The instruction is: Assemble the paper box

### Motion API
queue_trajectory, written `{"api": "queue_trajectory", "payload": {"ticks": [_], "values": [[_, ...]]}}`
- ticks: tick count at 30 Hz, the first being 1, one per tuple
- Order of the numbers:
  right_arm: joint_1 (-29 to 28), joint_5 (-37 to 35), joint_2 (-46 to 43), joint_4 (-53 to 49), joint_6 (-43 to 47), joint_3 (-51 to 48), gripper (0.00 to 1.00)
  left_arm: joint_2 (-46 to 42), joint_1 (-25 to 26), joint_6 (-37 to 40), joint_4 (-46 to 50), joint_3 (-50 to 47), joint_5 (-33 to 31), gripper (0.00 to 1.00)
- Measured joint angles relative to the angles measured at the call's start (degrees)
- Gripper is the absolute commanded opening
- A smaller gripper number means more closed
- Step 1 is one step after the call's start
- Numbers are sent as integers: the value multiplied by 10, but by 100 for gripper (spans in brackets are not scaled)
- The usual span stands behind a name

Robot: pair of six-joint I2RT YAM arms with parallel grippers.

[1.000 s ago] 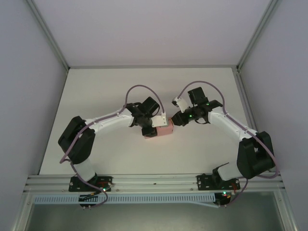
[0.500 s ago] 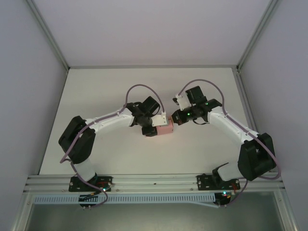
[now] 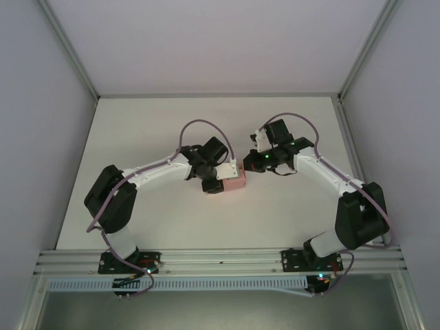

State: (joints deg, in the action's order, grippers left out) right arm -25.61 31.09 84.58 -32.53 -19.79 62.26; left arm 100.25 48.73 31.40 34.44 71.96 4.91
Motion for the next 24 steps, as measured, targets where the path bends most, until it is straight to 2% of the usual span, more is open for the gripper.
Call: {"api": "queue_trajectory", "payload": {"ticks": [9, 12, 19, 20, 21, 24], "values": [[-5, -21, -81, 162, 104, -143, 0, 3, 1, 0, -2, 0, -8, 48], [-14, -43, -103, 204, 120, -176, 0, 3, 1, -5, -7, 0, -8, 54], [-38, -103, -110, 228, 134, -186, 0, 3, -1, -24, -18, 3, -8, 63], [-43, -114, -110, 229, 134, -186, 0, 3, -2, -27, -17, 5, -8, 67], [-48, -126, -110, 231, 134, -186, 0, 3, -2, -29, -17, 7, -8, 77], [-64, -154, -110, 234, 134, -185, 0, 0, -3, -38, -23, 12, -9, 93]]}}
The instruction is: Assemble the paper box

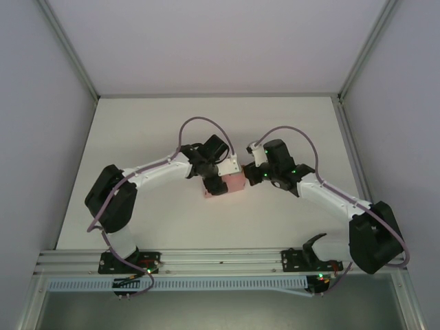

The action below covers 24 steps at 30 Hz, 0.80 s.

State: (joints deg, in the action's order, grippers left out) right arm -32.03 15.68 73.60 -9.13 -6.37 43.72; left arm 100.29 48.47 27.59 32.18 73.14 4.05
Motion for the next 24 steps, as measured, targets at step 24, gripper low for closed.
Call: {"api": "queue_trajectory", "payload": {"ticks": [24], "values": [[-56, -88, 0, -11, -2, 9, 0, -226, -62, -248, -43, -141, -58, 60]]}}
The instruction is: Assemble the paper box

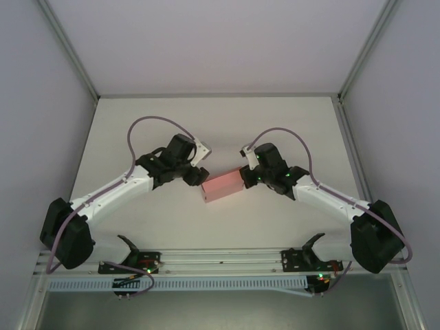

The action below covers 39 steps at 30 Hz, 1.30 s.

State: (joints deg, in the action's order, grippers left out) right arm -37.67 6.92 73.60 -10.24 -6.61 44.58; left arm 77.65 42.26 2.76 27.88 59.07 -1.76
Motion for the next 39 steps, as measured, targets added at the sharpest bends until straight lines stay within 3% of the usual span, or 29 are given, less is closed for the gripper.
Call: {"api": "queue_trajectory", "payload": {"ticks": [7, 14, 18, 24, 30, 37, 39], "values": [[-1, -3, 0, -9, -5, 4, 0, 0, 3, -10, 5, 0, 25, 60], [-1, -3, 4, -21, -9, 12, 0, -12, 15, -14, 4, -10, 44, 70], [-1, -3, 4, -23, -9, 14, 0, -15, 15, -17, 4, -10, 48, 81], [-2, -3, 4, -26, -13, 14, 0, -25, 13, -20, 0, -14, 73, 82], [-2, -3, 4, -27, -15, 15, 0, -29, 13, -23, 3, -37, 93, 65], [-2, -3, 2, -31, -15, 15, 0, -14, 14, -48, 25, -37, 73, 18], [-2, -3, 0, -34, -15, 15, 0, -11, 16, -59, 36, -32, 59, 17]]}}
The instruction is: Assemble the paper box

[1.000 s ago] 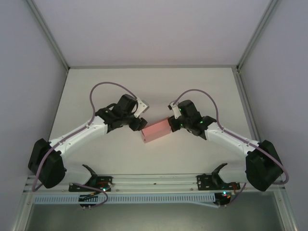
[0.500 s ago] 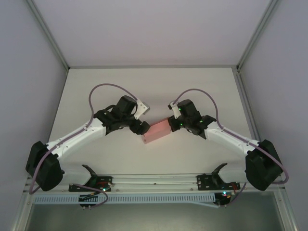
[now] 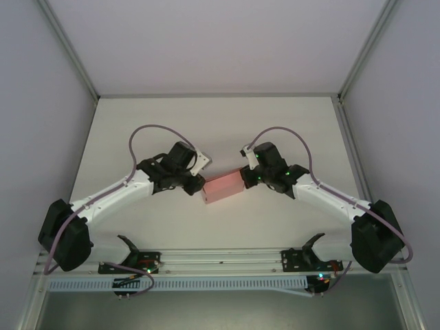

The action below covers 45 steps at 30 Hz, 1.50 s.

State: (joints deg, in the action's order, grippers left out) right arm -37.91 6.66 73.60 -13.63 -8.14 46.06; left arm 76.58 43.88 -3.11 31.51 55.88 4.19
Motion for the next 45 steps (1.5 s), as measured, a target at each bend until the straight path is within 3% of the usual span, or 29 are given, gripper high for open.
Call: {"api": "queue_trajectory", "payload": {"ticks": [2, 7, 13, 19, 25, 33, 45], "values": [[0, 0, -1, -3, -4, 0, 0, 2, 10, -12, 13, 8, -20, 16], [-5, -3, -1, -4, -13, 0, 0, 10, 37, -56, 47, 31, -67, 0], [-28, -44, -7, -19, -38, 3, 0, 53, 43, -174, 75, 75, -107, 0], [-98, -158, -22, -47, -113, 2, 0, 55, 43, -319, 78, 78, -97, 0], [-135, -204, -47, -20, -189, -34, 0, 37, 47, -420, 71, 65, -100, 0], [-137, -215, -65, 1, -222, -56, 0, 21, 72, -472, -5, 17, -141, 0], [-137, -229, -83, 57, -209, -98, 0, 9, 158, -431, -93, -50, -297, 0]]}}
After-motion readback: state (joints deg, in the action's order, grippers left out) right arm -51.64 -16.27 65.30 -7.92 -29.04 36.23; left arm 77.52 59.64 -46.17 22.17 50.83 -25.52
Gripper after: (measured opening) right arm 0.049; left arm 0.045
